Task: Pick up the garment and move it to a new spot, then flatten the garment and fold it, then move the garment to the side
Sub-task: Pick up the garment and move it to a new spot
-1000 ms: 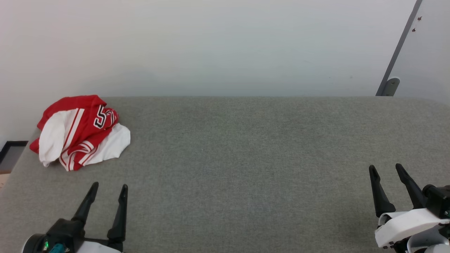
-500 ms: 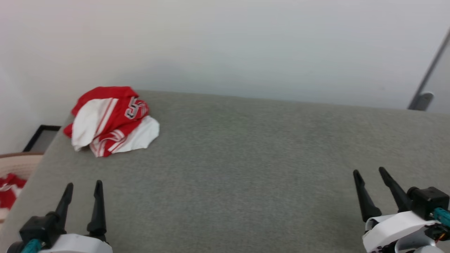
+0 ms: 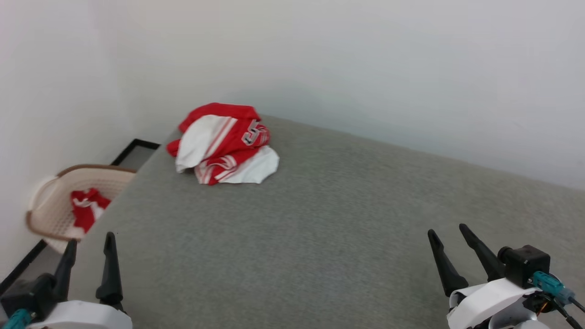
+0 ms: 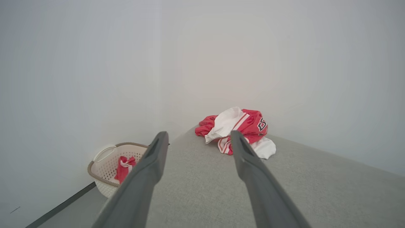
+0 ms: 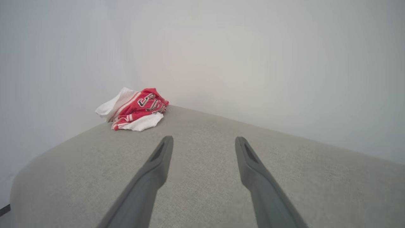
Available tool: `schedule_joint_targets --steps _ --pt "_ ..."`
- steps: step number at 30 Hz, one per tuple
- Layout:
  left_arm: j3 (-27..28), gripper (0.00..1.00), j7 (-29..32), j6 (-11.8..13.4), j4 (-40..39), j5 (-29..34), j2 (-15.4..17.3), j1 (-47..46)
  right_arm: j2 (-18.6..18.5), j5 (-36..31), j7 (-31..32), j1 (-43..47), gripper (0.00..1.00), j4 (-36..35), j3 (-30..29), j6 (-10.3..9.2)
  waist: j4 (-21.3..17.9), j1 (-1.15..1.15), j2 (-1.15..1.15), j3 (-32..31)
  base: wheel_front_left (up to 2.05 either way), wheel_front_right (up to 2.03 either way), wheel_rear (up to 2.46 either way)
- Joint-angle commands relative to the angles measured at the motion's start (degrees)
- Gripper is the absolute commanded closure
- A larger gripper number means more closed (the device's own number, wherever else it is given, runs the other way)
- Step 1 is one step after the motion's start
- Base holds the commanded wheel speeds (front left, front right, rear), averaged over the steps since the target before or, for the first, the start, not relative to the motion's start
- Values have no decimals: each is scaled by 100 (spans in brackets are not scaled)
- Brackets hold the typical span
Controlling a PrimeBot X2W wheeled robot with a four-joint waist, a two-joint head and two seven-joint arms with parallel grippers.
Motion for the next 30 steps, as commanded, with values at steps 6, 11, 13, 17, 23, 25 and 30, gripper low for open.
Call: schedule_joint_targets --steps 6,11,13,17,23,25,30 --pt "68 0 196 88 -291 -157 27 113 6 81 -81 -8 0 87 58 -8 569 0 0 -163 0 0 0" --pt "145 0 346 42 -383 -363 58 25 -49 98 -53 -83 0 83 74 -8 463 0 0 -68 0 0 0" --pt "169 0 409 -18 -346 -434 139 -78 -67 79 -35 -124 0 68 69 -8 351 0 0 8 0 0 0" --pt "130 0 556 -122 -218 -513 348 -437 -140 41 41 -191 0 1 49 -8 61 0 0 202 0 0 0" --pt "99 0 845 -269 68 -738 642 -1183 -255 -56 202 -342 0 -207 -10 -8 -362 0 0 634 0 0 0" --pt "54 0 958 -327 207 -797 814 -1542 -309 -111 275 -440 0 -330 -60 -8 -529 0 0 901 0 0 0" --pt "-89 0 1223 -425 687 -1049 1149 -2623 -378 -283 422 -693 0 -668 -225 -8 -901 0 0 1616 0 0 0"
